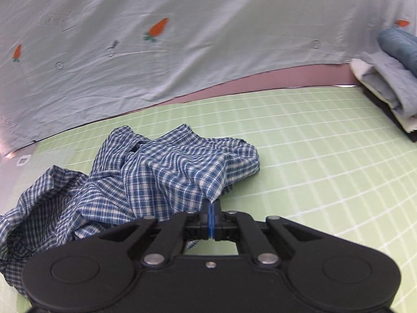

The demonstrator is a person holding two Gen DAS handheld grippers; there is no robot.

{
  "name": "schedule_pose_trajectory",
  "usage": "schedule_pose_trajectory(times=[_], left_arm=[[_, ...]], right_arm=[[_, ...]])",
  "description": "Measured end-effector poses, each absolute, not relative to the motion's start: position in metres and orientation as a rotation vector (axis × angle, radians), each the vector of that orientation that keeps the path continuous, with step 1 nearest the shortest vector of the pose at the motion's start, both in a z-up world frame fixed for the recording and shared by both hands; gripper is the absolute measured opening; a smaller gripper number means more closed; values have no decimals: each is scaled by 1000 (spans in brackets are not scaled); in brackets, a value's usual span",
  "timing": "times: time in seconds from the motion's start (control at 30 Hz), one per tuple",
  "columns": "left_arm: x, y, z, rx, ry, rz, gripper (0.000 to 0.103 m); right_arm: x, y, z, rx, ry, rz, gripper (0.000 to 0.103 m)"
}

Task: Fold clothes
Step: 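Drag the shirt onto the open mat with both grippers, then release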

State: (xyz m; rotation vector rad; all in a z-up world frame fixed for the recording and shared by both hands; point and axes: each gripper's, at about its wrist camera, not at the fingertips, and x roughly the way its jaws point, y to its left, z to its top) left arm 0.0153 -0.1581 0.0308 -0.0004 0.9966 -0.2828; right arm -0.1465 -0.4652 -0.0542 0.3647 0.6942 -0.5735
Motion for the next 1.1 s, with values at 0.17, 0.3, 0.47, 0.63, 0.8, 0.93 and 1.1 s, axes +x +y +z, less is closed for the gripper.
schedule_pose_trajectory(times=[0.17, 0.3, 0.47, 0.63, 0.8, 0.93, 1.1], left_arm=[[-15, -172, 23, -45, 1043, -244, 9], [-32, -185, 8, -107, 1095, -189, 10], [-42, -193, 7, -115, 1115, -129, 15], [-43, -191, 13, -94, 1115, -105, 19], [-48, -191, 5, -67, 1172, -139, 34], [-59, -194, -10, -63, 1243, -186, 41], [-66, -203, -28, -35, 1302, -242, 52]], right_arm=[[-216, -518, -54, 391, 701, -656, 0], [-271, -560, -54, 411, 707, -722, 1], [-310, -583, -53, 426, 703, -758, 19], [-318, -582, -50, 449, 672, -751, 30], [-314, -574, -52, 488, 667, -753, 39], [-306, -567, -53, 484, 687, -766, 44], [-297, -558, -52, 457, 705, -775, 53]])
